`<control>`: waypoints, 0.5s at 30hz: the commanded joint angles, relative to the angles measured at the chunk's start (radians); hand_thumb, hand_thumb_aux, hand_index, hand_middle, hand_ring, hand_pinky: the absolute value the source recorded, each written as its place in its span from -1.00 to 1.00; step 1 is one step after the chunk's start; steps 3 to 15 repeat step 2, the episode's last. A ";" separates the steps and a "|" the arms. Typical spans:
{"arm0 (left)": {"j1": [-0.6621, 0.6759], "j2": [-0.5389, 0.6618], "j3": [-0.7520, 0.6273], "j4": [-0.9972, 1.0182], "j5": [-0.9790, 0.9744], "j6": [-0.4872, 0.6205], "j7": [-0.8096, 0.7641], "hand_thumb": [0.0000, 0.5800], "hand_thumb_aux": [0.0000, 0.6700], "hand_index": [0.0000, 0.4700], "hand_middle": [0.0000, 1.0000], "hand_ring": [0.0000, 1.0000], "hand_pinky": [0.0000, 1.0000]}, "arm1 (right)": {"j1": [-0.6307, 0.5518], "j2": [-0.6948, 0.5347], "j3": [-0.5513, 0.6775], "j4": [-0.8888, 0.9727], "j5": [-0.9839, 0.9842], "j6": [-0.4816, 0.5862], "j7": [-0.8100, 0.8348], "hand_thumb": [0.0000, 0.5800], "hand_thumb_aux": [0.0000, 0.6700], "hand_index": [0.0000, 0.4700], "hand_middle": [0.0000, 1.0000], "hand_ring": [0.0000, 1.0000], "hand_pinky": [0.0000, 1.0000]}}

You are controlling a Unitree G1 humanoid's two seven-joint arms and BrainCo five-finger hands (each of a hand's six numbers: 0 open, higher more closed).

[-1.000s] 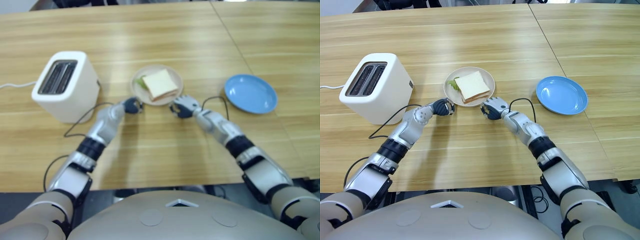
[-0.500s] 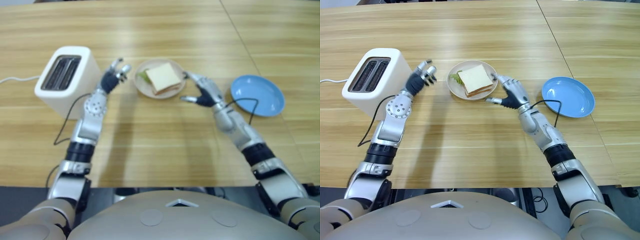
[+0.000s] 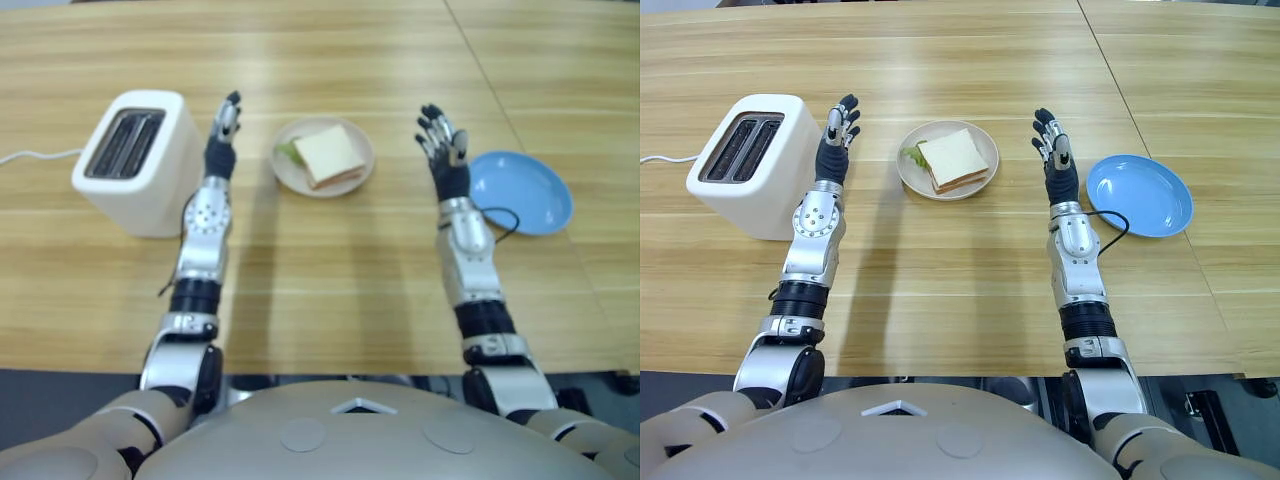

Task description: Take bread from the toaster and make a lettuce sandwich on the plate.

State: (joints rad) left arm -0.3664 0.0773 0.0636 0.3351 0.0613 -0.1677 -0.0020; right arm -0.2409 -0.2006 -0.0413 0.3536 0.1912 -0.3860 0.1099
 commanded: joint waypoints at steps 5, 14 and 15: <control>0.007 0.011 -0.015 0.012 0.003 -0.020 -0.013 -1.00 -1.00 -1.00 -1.00 -1.00 -1.00 | 0.005 0.013 -0.017 0.018 -0.017 0.009 0.018 -1.00 -1.00 -1.00 -1.00 -1.00 -1.00; 0.007 0.011 -0.015 0.012 0.003 -0.020 -0.013 -1.00 -1.00 -1.00 -1.00 -1.00 -1.00 | 0.005 0.013 -0.017 0.018 -0.017 0.009 0.018 -1.00 -1.00 -1.00 -1.00 -1.00 -1.00; 0.007 0.011 -0.015 0.012 0.003 -0.020 -0.013 -1.00 -1.00 -1.00 -1.00 -1.00 -1.00 | 0.005 0.013 -0.017 0.018 -0.017 0.009 0.018 -1.00 -1.00 -1.00 -1.00 -1.00 -1.00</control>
